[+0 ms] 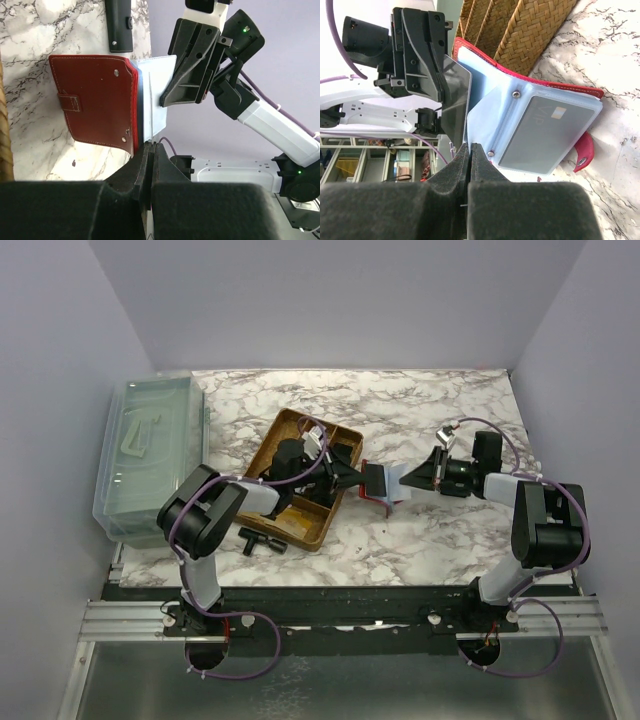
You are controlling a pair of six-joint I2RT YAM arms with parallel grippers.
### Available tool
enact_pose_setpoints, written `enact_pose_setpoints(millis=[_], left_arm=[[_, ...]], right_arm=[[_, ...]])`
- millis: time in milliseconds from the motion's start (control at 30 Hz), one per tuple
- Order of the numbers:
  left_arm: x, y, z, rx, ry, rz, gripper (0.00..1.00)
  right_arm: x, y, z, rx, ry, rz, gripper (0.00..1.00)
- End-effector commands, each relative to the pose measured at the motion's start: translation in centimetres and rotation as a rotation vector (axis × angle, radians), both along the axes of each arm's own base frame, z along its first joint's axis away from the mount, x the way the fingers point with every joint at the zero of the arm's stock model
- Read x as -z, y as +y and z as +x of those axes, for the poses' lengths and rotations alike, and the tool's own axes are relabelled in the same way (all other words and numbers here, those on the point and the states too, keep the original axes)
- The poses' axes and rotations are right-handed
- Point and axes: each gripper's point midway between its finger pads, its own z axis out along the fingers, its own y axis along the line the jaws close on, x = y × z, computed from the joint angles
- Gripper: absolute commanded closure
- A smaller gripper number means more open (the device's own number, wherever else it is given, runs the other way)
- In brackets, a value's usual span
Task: Take the credit cards out of the card holder
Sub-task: Remove the credit card from the card holder, then place the credit card in the storage box.
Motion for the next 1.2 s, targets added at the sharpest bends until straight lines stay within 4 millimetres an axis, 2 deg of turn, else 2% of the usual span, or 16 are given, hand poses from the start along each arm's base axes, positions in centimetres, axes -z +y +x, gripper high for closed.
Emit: enact_pose_setpoints(millis=[0,267,533,667,867,1033,1167], left_arm=[[-1.9,1.1,-0.7,0.013,-0.06,-0.02,1.0],[-1.8,3.9,-0.3,0.038,-0.056,0.066,1.0],[-0.3,9.9,0.6,0.112,-0.088,0.395,1.0],[0.2,11.7,1.2,0.148,-0.107,0.502,1.0],[1.8,12.8,2.2,0.221,-0.113,0.639,1.0],[2.5,12.5,3.4,0.245,-0.114,0.665,1.0],[3.9,12.3,4.3,0.243,-0.088,0.692,1.0]], right_arm=[[0.1,-0.2,-0.2,0.005,-0.012,-0.013,1.0],[0.9,-0.6,0.3,0.031,-0.032,-0.079,1.0],[1.2,-0.7,0.3,0.032,-0.043,-0.1,1.0],[1.3,-0.7,0.4,0.027,-0.041,-0.099,1.0],[1.4,-0.5,0.4,0.021,-0.039,-0.102,1.0],[1.4,-0.5,0.5,0.018,-0.041,-0.104,1.0],[1.4,-0.4,0.5,0.016,-0.044,-0.107,1.0]])
